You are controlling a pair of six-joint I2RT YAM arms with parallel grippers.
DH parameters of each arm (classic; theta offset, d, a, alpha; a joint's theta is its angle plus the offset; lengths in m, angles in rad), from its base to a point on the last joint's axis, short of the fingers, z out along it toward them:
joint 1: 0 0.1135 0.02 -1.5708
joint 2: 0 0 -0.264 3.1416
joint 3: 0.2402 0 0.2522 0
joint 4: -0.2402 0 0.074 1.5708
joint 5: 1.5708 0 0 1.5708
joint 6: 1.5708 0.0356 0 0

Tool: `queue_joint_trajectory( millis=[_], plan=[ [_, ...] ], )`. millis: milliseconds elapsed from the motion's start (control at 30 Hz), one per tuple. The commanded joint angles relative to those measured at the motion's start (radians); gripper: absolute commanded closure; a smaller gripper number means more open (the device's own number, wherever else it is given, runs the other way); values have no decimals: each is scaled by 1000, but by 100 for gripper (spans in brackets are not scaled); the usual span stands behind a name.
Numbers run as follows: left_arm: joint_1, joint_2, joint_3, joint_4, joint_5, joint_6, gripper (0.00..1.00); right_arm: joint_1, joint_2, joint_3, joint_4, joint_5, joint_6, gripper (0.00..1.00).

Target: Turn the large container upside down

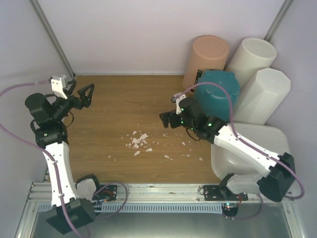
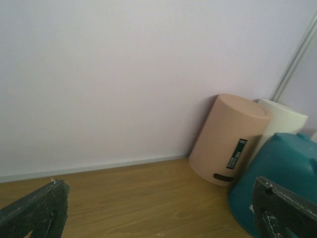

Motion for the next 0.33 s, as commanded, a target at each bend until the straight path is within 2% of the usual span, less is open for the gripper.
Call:
queue_joint_trajectory(
  millis=[0, 167, 300],
  plan=[
    [0, -63, -32, -7, -120, 88, 1, 7, -113, -51, 96, 145, -52, 0],
    [2, -158, -78, 3, -190, 117, 1, 6, -259, -127, 126, 164, -79, 0],
    [2, -197, -95, -7, -198, 135, 1, 6, -306, -166, 118, 195, -101, 0]
  ],
)
